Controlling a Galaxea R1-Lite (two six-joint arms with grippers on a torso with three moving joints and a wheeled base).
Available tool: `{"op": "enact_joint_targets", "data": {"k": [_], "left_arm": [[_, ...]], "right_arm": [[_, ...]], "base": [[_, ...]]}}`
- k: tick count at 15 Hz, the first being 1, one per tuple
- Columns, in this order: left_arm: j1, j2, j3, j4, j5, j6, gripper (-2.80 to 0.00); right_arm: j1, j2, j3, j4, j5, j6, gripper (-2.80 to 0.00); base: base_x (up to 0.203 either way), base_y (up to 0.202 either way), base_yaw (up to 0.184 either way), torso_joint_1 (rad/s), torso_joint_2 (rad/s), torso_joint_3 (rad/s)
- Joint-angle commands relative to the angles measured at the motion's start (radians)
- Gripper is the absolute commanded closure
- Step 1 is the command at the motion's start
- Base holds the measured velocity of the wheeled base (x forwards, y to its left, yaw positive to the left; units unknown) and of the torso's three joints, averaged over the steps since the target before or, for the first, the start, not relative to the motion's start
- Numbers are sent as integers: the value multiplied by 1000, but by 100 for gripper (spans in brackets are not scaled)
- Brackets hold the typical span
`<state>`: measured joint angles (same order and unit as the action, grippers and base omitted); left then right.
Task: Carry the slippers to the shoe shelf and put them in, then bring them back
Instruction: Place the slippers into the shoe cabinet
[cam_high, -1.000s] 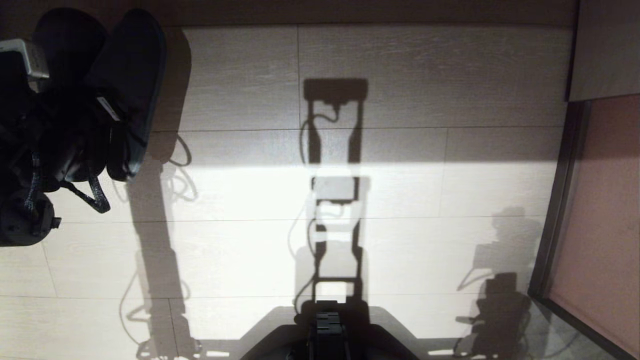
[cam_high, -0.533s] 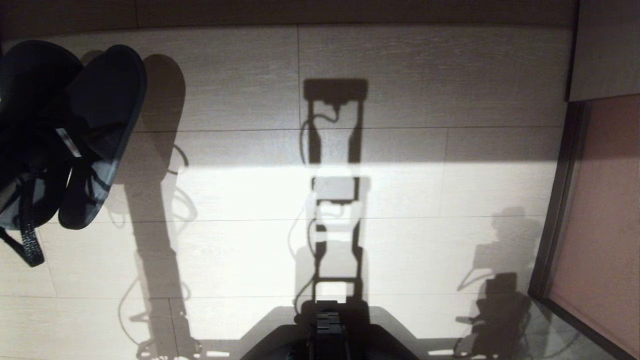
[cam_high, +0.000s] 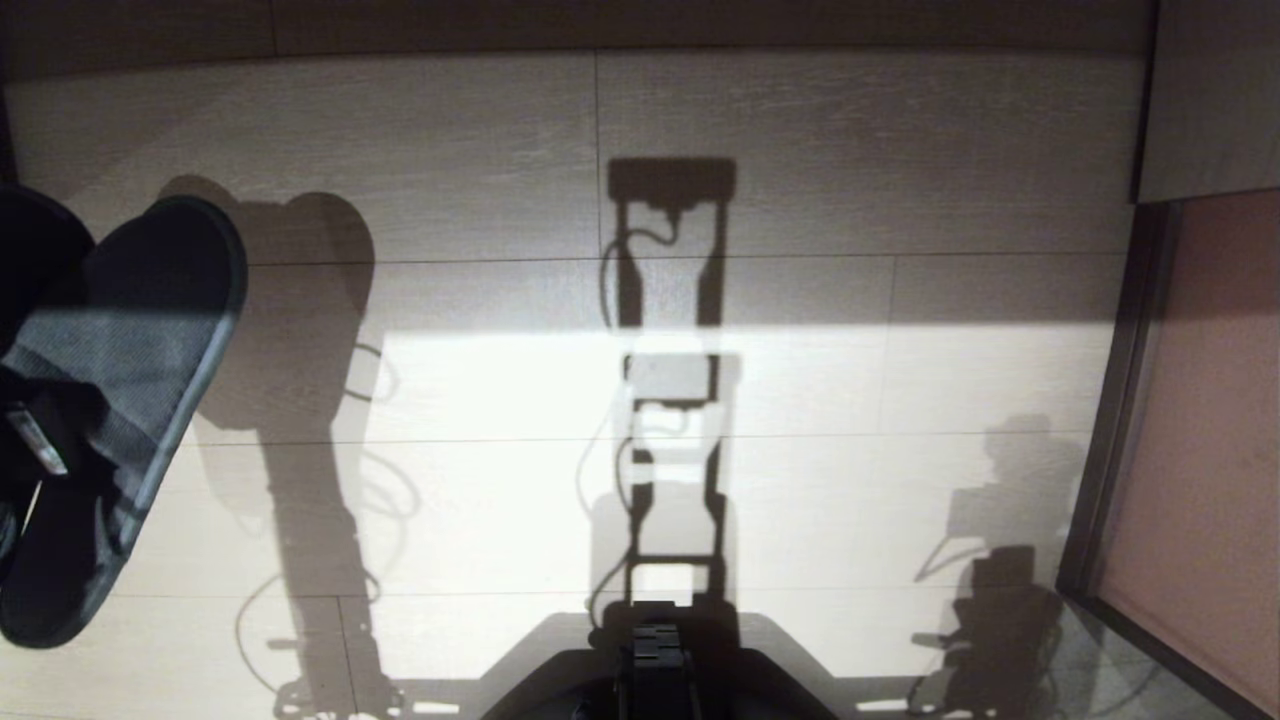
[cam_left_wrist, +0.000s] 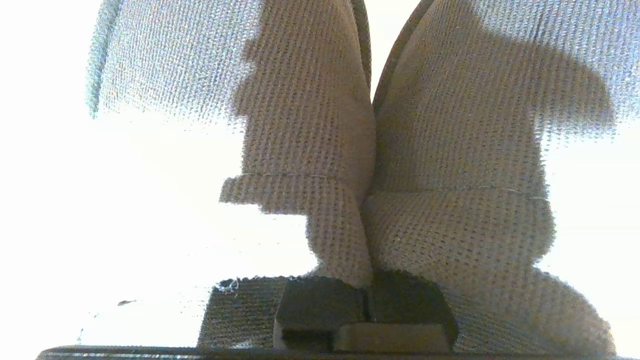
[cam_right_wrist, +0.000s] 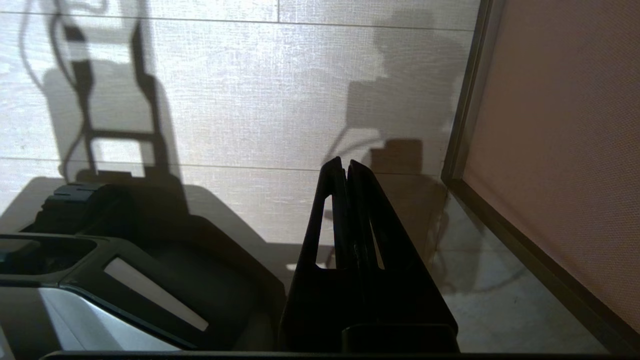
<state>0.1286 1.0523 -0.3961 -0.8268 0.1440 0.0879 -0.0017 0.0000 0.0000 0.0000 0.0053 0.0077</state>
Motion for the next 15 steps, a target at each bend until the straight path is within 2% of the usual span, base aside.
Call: {"op": "enact_joint_targets", "data": {"k": [1, 3, 8, 11, 15], "left_arm": [[-42, -165, 122, 2, 28, 15, 0], [-75, -280, 229, 23, 37, 29, 0], [-123, -485, 381, 99, 41, 45, 0], [-146, -591, 394, 275, 40, 42, 0], [-148, -709, 395, 412, 21, 42, 0]], "right_arm": [[0, -2, 0, 0, 1, 0, 0], [2, -2, 0, 0, 1, 0, 0], [0, -2, 0, 0, 1, 0, 0], [0, -2, 0, 0, 1, 0, 0], [0, -2, 0, 0, 1, 0, 0]], "base": [[0, 0, 0, 0, 0, 0], [0, 0, 0, 0, 0, 0], [0, 0, 0, 0, 0, 0], [0, 0, 0, 0, 0, 0], [0, 0, 0, 0, 0, 0]]}}
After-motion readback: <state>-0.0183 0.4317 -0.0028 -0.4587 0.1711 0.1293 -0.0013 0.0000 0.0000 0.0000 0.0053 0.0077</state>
